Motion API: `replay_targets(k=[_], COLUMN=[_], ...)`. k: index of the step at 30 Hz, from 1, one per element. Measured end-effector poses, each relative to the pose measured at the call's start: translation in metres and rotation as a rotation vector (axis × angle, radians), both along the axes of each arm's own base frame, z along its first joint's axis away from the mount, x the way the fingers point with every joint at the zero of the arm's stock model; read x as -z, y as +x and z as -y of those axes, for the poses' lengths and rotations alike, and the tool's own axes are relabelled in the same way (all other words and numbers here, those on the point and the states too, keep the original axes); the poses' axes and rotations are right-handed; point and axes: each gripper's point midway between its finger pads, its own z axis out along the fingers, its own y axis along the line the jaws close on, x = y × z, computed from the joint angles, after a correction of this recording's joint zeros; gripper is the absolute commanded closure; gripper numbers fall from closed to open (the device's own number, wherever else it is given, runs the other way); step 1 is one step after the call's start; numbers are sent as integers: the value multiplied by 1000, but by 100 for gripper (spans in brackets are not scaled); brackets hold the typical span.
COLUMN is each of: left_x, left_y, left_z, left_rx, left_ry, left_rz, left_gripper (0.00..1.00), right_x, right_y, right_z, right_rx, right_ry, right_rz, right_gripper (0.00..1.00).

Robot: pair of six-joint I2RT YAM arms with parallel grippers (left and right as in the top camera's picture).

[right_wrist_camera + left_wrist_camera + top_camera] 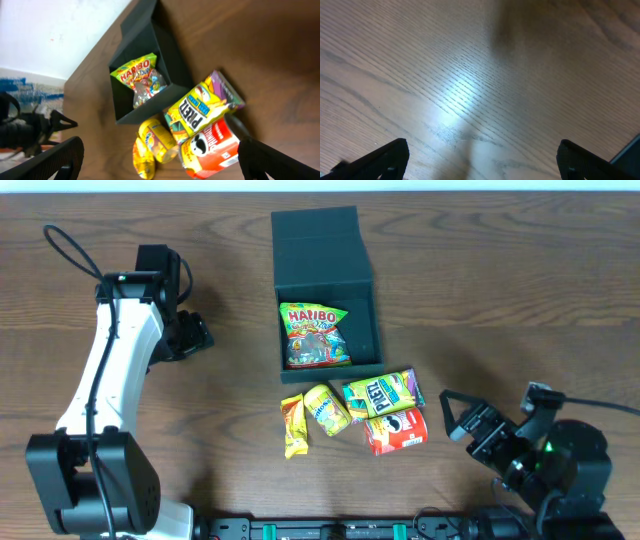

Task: Pack container
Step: 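Reach the right gripper to the red Pringles can and grasp it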

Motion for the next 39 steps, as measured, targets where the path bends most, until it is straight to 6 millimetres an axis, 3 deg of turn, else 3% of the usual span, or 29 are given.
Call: replay_targets(k=[10, 22, 25, 28, 32, 39], left_x=[2, 2, 2, 2, 2, 2], left_y=[0, 0, 0, 0, 0, 0], left_z=[0, 0, 0, 0, 0, 0], left_rx=[0, 0, 0, 0, 0, 0], left_ry=[0, 0, 0, 0, 0, 0], left_rz=[-7, -7, -7, -8, -7, -7], left_gripper=[5, 5, 5, 5, 5, 5], right_x=[9, 73, 84, 98, 116, 121], right_y=[10, 10, 12, 13, 15, 0], right_z=[-18, -70, -71, -66, -55, -64], right_rx=[76, 65, 96, 143, 218, 193], right_ry=[99, -27, -35, -30, 15, 63], right_rz=[-116, -412, -462, -554, -687, -791], right_gripper=[1, 1, 1, 7, 2, 1])
